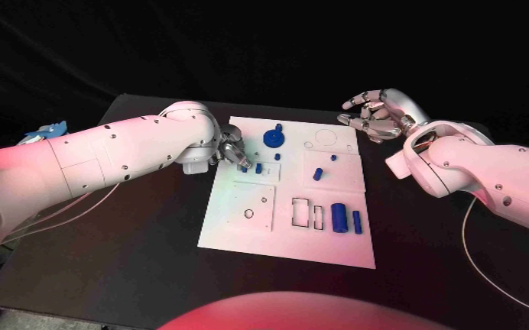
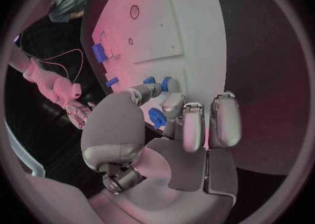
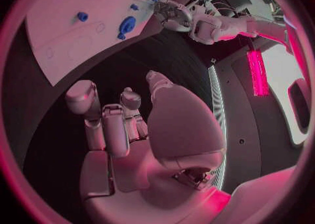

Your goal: Assemble the parts on the task board

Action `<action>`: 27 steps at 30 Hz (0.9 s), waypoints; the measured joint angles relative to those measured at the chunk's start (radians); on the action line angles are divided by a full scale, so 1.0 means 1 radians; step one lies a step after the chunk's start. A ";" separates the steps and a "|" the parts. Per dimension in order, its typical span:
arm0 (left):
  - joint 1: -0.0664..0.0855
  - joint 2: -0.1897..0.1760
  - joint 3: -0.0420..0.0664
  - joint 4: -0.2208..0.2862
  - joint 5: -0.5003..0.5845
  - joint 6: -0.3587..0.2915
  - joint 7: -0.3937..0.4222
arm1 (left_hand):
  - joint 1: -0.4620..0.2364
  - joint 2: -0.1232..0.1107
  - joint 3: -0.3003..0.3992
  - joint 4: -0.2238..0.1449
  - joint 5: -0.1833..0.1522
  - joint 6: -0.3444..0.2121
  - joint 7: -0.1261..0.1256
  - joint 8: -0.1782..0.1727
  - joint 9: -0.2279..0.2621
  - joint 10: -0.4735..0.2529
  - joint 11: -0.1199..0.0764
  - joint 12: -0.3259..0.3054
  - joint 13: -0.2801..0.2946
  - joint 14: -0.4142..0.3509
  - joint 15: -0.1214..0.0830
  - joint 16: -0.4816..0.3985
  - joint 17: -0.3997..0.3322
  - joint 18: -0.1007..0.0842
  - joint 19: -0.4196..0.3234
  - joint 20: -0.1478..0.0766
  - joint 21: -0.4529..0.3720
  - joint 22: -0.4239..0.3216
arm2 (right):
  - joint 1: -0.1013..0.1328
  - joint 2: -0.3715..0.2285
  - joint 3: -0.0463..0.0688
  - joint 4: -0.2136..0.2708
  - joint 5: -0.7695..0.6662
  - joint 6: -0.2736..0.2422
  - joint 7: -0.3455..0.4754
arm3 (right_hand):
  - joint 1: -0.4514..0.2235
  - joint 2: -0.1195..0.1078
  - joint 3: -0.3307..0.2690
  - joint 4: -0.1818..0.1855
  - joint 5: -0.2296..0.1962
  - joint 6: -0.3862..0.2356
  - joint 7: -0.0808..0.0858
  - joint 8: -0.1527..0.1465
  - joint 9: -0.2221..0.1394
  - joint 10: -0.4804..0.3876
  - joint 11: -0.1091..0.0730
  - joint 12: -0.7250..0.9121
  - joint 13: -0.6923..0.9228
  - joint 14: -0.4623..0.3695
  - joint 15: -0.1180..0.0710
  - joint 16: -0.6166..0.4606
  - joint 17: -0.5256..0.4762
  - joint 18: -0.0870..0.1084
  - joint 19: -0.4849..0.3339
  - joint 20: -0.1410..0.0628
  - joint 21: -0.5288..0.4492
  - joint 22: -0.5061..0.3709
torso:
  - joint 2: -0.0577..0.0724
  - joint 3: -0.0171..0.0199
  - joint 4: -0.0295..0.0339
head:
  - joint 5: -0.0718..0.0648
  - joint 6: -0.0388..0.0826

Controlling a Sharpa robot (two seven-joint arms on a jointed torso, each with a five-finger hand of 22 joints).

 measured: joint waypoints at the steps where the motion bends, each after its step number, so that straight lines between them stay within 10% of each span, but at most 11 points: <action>1: 0.000 0.000 0.000 -0.001 0.000 0.000 0.000 | -0.001 -0.001 -0.008 0.008 0.000 0.003 0.001 -0.003 -0.002 0.000 0.000 0.000 0.000 0.000 0.000 0.000 0.000 0.000 0.000 0.000 0.000 0.000 | 0.000 0.000 0.000 0.000 0.000 0.000 0.000 | 0.000 0.000 0.000 0.000 0.000 0.000 0.000 0.000 0.000 0.000 0.000 0.000 0.000 0.000 0.000 0.000 0.000 0.000 0.000 0.000 0.000 0.000 | 0.000 0.0000 0.0001 | 0.000 0.000; 27: -0.003 -0.014 -0.001 0.002 0.004 -0.001 0.001 | -0.017 -0.017 -0.146 0.092 -0.005 0.009 0.005 -0.005 -0.021 0.000 0.000 -0.001 0.007 0.000 0.000 0.004 0.000 0.000 0.000 0.000 0.000 0.002 | -0.003 -0.002 0.000 -0.001 -0.001 0.000 0.001 | 0.000 0.000 0.000 0.000 0.000 0.000 0.000 0.000 -0.001 -0.007 0.000 0.000 -0.007 0.000 0.000 -0.004 -0.012 0.000 -0.007 0.000 -0.010 -0.008 | -0.001 -0.0005 -0.0003 | -0.006 0.000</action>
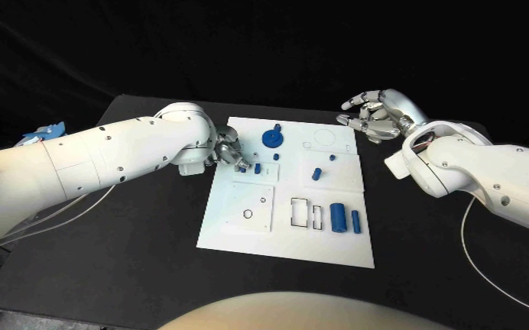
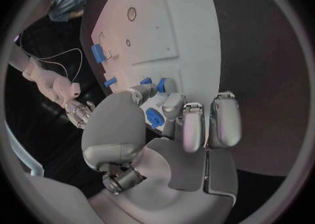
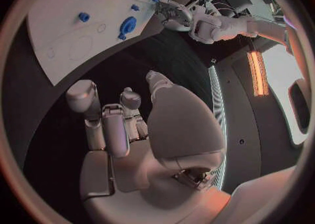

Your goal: Assemble the parts on the task board

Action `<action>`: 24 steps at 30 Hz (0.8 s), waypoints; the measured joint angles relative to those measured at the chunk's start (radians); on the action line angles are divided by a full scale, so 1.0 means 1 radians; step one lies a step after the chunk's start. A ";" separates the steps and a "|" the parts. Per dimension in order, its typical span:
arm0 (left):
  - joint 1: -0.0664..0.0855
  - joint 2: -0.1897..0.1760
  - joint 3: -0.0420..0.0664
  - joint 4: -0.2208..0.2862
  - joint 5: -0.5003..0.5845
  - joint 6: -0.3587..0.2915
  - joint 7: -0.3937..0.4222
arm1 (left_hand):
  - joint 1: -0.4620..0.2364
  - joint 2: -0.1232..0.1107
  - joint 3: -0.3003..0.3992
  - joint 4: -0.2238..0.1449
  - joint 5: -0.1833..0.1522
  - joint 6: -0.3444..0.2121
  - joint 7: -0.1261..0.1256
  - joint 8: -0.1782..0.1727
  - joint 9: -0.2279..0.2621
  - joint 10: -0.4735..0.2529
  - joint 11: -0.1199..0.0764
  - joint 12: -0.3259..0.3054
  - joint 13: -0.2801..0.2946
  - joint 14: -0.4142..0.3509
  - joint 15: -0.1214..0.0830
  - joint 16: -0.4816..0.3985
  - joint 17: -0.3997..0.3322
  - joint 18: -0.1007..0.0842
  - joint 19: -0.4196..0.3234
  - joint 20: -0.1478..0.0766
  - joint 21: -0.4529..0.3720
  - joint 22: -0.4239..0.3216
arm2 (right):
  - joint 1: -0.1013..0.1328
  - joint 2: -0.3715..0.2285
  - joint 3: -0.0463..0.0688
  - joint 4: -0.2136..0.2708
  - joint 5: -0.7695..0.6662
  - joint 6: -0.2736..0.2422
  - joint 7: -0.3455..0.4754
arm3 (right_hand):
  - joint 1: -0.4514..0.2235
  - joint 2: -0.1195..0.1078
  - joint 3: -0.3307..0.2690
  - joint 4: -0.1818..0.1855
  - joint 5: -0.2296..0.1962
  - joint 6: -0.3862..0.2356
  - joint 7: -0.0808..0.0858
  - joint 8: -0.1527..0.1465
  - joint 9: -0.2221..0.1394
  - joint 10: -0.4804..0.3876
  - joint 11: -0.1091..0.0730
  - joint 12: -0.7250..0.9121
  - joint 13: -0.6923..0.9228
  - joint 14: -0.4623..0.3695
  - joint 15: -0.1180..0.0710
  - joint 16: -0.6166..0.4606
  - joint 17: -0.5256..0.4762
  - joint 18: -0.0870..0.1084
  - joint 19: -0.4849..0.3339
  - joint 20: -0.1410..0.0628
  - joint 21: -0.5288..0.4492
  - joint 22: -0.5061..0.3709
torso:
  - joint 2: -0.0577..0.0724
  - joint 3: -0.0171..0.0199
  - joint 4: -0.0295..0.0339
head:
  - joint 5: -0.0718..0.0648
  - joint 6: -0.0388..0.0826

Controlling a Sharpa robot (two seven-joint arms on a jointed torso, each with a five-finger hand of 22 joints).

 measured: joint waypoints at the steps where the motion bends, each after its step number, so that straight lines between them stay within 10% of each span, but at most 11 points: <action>1: 0.000 -0.001 0.000 0.001 0.000 0.000 0.000 | 0.000 0.000 -0.004 0.000 0.000 0.000 0.000 0.000 0.000 0.000 0.000 0.000 0.000 0.000 0.000 0.000 0.000 0.000 0.000 0.000 0.000 0.000 | 0.000 0.000 0.000 0.000 0.000 0.000 0.000 | 0.000 0.000 0.000 0.000 0.000 0.000 0.000 0.000 0.000 0.000 0.000 0.000 0.000 0.000 0.000 0.000 0.000 0.000 0.000 0.000 0.000 0.000 | 0.000 -0.0001 0.0001 | 0.000 0.000; 24: -0.001 -0.027 0.027 0.021 0.045 -0.140 0.048 | -0.030 0.022 -0.114 0.044 -0.059 -0.015 0.014 -0.014 -0.022 -0.038 0.004 -0.045 -0.067 0.000 0.000 -0.013 0.000 0.000 -0.021 0.002 -0.024 -0.043 | -0.002 -0.001 0.000 -0.002 0.000 0.000 0.000 | -0.004 -0.004 0.000 0.000 0.000 -0.004 -0.004 0.000 -0.001 0.000 0.000 -0.004 -0.001 0.000 0.000 -0.006 -0.004 0.000 0.000 0.000 -0.006 -0.004 | 0.000 0.0006 -0.0002 | -0.003 0.003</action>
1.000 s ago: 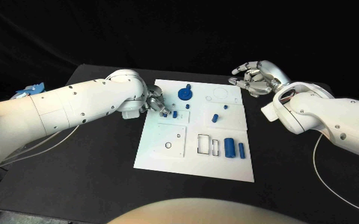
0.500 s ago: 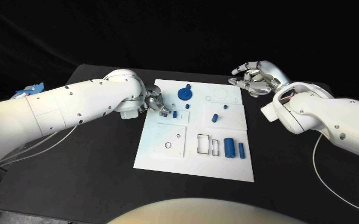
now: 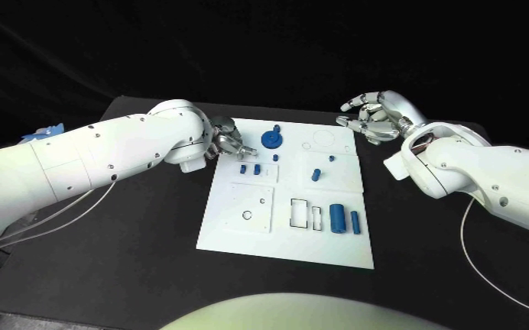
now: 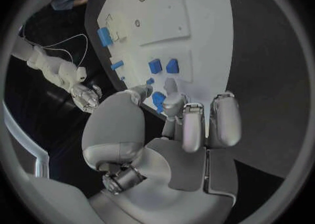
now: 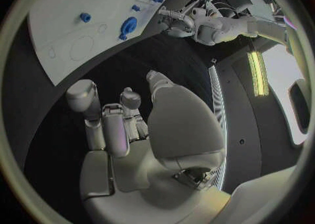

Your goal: Assemble the parts on the task board

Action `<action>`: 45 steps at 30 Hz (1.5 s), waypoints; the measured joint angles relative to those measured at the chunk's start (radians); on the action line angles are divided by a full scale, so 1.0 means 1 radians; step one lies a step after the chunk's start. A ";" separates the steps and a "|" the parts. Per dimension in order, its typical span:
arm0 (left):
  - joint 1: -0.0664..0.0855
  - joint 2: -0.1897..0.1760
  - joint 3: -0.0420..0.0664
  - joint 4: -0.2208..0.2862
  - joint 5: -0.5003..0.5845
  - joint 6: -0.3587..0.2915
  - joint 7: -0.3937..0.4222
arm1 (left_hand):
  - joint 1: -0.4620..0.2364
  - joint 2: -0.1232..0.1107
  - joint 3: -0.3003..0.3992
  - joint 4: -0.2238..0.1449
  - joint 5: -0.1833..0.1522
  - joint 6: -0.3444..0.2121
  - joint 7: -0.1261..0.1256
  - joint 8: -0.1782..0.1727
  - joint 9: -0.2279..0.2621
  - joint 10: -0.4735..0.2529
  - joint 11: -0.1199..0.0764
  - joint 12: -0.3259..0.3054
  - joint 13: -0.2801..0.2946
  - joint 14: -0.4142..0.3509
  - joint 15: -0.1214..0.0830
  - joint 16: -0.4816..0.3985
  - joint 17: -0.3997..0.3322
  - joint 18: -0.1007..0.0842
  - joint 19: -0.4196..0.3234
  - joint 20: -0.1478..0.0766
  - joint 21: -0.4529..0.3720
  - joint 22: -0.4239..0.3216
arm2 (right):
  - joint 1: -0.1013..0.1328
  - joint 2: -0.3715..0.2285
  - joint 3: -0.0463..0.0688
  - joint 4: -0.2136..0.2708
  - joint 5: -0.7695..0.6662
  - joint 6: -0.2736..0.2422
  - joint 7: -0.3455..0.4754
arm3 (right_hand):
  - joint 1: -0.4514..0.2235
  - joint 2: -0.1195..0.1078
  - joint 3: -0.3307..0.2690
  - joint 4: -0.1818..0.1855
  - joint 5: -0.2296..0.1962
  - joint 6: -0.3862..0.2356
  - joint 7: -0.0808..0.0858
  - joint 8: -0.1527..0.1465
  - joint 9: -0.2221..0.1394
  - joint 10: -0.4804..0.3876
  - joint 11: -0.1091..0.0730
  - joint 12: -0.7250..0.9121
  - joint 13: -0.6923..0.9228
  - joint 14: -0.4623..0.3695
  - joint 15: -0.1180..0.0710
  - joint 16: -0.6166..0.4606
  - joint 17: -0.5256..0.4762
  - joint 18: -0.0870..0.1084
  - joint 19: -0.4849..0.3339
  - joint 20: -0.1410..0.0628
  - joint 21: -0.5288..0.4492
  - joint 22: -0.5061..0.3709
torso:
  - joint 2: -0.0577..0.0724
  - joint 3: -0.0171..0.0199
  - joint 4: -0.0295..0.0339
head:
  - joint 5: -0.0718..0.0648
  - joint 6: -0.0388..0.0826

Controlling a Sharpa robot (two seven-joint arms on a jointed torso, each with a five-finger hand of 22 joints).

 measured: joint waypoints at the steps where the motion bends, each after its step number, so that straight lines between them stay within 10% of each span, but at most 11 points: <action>1: 0.000 0.000 0.001 0.001 0.000 -0.014 0.006 | 0.017 0.005 0.000 0.000 0.005 -0.007 0.001 0.000 -0.001 -0.009 0.003 -0.010 -0.015 0.000 0.000 -0.004 0.000 0.000 -0.009 0.002 -0.006 -0.012 | 0.000 0.000 0.000 0.000 0.000 0.000 0.000 | 0.000 0.000 0.000 0.000 0.000 0.000 0.000 0.000 0.000 0.000 0.000 0.000 0.000 0.000 0.000 0.000 0.000 0.000 0.000 0.000 0.000 0.000 | 0.000 0.0003 0.0000 | -0.001 0.000; 4: 0.000 0.000 0.001 0.006 -0.003 -0.062 0.044 | 0.080 0.006 0.004 -0.003 0.008 -0.039 0.010 -0.006 -0.001 -0.060 0.011 -0.059 -0.088 -0.002 0.003 -0.032 0.000 0.001 -0.054 0.006 -0.041 -0.076 | 0.000 0.000 0.000 0.000 0.000 0.000 0.000 | 0.000 0.000 0.000 0.000 0.000 0.000 0.000 0.000 -0.001 0.000 0.000 0.000 0.000 0.000 0.000 0.000 0.000 0.000 -0.004 -0.004 0.000 -0.001 | 0.000 0.0004 0.0001 | -0.003 0.001; 6: 0.000 0.003 0.001 0.007 -0.005 -0.096 0.086 | 0.156 0.002 0.028 -0.007 0.008 -0.082 0.028 -0.021 -0.010 -0.149 0.026 -0.145 -0.211 -0.002 0.021 -0.083 -0.025 0.033 -0.123 0.014 -0.100 -0.178 | 0.000 0.000 0.000 0.000 0.001 0.000 0.000 | -0.004 0.004 0.000 0.000 0.000 0.000 0.000 0.000 -0.001 0.000 0.000 0.000 -0.002 0.000 0.000 0.000 -0.003 0.000 -0.004 -0.003 -0.007 -0.003 | 0.000 0.0004 0.0001 | -0.005 0.002; 9: 0.000 0.013 -0.001 0.007 -0.008 -0.158 0.188 | 0.303 -0.017 0.090 -0.047 0.008 -0.163 0.082 -0.084 -0.055 -0.310 0.077 -0.271 -0.334 -0.137 0.068 -0.284 -0.319 0.091 -0.360 0.050 -0.315 -0.496 | 0.000 0.001 0.000 -0.001 0.002 -0.001 0.001 | -0.004 0.004 0.000 0.000 0.000 0.000 0.000 0.000 -0.001 -0.011 0.000 -0.005 -0.011 0.000 0.000 -0.004 -0.010 0.003 -0.011 -0.004 -0.018 -0.011 | 0.001 -0.0001 0.0000 | -0.008 0.005; 11: -0.001 0.024 -0.007 0.003 -0.011 -0.199 0.273 | 0.364 -0.034 0.128 -0.078 0.008 -0.197 0.116 -0.142 -0.098 -0.391 0.112 -0.353 -0.395 -0.270 0.098 -0.425 -0.517 0.094 -0.420 0.077 -0.389 -0.565 | 0.000 0.001 0.000 -0.001 0.002 -0.001 0.001 | -0.004 0.004 0.000 0.000 0.000 0.000 0.000 0.000 -0.002 -0.014 -0.003 -0.005 -0.014 0.000 0.000 -0.004 -0.016 0.016 -0.015 0.000 -0.023 -0.015 | 0.001 -0.0002 -0.0001 | -0.009 0.007; 14: -0.002 0.037 -0.016 -0.004 -0.025 -0.237 0.374 | 0.421 -0.045 0.165 -0.135 0.008 -0.197 0.136 -0.207 -0.154 -0.448 0.142 -0.477 -0.500 -0.350 0.123 -0.497 -0.609 0.094 -0.448 0.102 -0.427 -0.591 | -0.001 0.001 0.000 -0.001 0.003 -0.001 0.001 | -0.004 0.004 0.000 0.000 0.000 0.000 0.000 0.000 -0.002 -0.017 0.001 -0.010 -0.017 0.000 0.000 -0.009 -0.019 0.016 -0.015 0.000 -0.023 -0.017 | 0.001 -0.0007 -0.0001 | -0.011 0.009; 25: -0.015 0.097 -0.040 -0.056 -0.221 -0.277 0.575 | 0.395 -0.091 0.136 -0.195 0.003 -0.154 0.142 -0.329 -0.255 -0.441 0.151 -0.662 -0.681 -0.354 0.125 -0.488 -0.663 0.094 -0.460 0.114 -0.422 -0.583 | -0.002 0.004 0.000 -0.001 0.005 0.000 0.002 | -0.004 0.004 0.000 0.000 0.000 0.000 0.000 0.004 -0.002 -0.017 0.001 -0.010 -0.018 0.000 0.000 -0.009 -0.022 0.016 -0.018 -0.003 -0.029 -0.019 | 0.001 -0.0007 -0.0001 | -0.016 0.012; 45: -0.020 0.173 -0.050 -0.148 -0.454 -0.184 0.557 | 0.403 -0.083 0.086 -0.202 0.003 -0.111 0.128 -0.366 -0.290 -0.449 0.150 -0.725 -0.760 -0.278 0.132 -0.341 -0.616 0.094 -0.421 0.116 -0.380 -0.556 | -0.002 0.010 0.000 -0.003 0.007 -0.001 0.003 | -0.004 0.004 0.003 -0.003 0.000 0.000 0.000 0.004 -0.003 -0.020 -0.002 -0.010 -0.021 0.000 0.000 -0.009 -0.025 0.016 -0.022 0.000 -0.035 -0.023 | 0.002 -0.0001 -0.0004 | -0.023 0.010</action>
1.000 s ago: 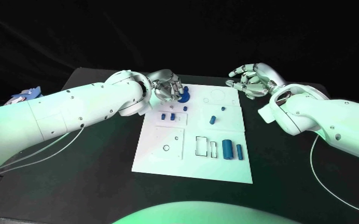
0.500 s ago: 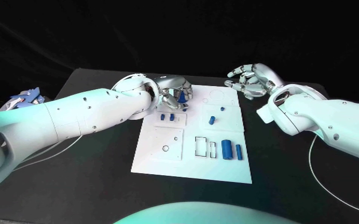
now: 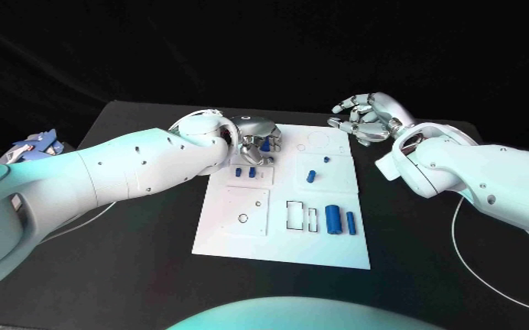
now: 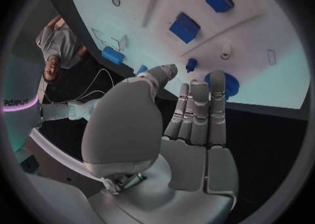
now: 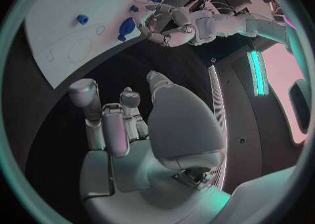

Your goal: Assemble the parts on the task board

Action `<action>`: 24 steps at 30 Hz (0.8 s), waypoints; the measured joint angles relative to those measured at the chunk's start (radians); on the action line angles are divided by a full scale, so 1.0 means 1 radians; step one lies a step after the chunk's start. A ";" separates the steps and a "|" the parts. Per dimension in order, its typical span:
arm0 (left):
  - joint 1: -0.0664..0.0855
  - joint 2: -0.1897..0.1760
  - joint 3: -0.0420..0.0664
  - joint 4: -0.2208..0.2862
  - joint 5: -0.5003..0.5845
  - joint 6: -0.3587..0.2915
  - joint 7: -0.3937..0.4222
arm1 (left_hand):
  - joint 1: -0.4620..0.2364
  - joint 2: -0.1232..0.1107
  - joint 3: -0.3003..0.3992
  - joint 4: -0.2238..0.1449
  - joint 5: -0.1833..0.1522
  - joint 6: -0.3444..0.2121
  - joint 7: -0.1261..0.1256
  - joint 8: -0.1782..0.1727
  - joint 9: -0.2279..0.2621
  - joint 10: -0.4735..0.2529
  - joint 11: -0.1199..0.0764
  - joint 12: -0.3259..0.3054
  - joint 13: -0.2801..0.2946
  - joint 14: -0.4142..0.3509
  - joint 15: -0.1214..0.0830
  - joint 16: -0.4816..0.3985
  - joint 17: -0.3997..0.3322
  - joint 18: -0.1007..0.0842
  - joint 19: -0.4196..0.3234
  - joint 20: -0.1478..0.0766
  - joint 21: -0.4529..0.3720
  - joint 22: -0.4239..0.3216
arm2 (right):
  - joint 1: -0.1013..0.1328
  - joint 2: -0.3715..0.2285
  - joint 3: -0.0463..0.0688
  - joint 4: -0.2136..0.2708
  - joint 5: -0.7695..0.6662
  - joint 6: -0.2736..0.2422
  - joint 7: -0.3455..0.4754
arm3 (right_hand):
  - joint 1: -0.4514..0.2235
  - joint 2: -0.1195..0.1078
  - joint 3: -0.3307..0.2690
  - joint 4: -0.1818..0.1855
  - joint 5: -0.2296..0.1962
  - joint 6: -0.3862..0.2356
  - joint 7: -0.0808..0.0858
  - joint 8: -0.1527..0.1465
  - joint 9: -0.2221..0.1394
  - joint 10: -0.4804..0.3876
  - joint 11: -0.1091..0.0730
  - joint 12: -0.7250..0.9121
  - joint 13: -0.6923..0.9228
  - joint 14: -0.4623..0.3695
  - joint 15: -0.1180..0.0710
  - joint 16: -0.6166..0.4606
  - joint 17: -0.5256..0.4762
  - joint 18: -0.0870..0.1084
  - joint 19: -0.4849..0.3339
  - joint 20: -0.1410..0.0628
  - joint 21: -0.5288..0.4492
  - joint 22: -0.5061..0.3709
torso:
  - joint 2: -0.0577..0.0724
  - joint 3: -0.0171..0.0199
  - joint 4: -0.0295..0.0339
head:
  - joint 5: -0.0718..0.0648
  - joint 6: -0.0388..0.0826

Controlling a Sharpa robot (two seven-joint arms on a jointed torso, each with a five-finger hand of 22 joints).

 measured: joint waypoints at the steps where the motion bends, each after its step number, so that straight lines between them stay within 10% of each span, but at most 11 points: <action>1: 0.000 0.002 0.000 -0.003 -0.004 0.003 -0.003 | 0.002 0.002 0.000 0.000 0.000 0.004 0.000 -0.003 -0.002 0.001 0.000 -0.003 -0.003 0.008 -0.001 0.009 0.009 0.000 0.011 0.000 0.009 0.010 | 0.000 0.000 0.000 0.000 0.000 0.000 0.000 | 0.000 0.000 0.000 0.000 0.000 0.000 0.000 0.000 0.000 0.000 0.000 0.000 0.000 0.000 0.000 0.000 0.000 0.000 0.000 0.000 0.000 0.000 | 0.000 0.0000 0.0002 | 0.000 0.000; 24: -0.013 0.049 0.004 -0.062 -0.037 0.035 -0.031 | 0.016 0.016 0.040 -0.018 0.000 0.058 -0.006 -0.013 -0.016 0.081 -0.012 -0.006 -0.029 0.064 -0.011 0.094 0.082 0.000 0.094 -0.009 0.109 0.144 | 0.000 -0.003 0.000 0.005 0.000 0.000 0.001 | 0.000 0.000 0.000 0.000 0.000 0.000 0.000 0.000 -0.001 -0.004 0.004 0.000 0.000 0.000 0.000 0.000 0.000 0.000 0.000 0.000 0.000 0.000 | 0.001 0.0000 0.0004 | -0.006 -0.002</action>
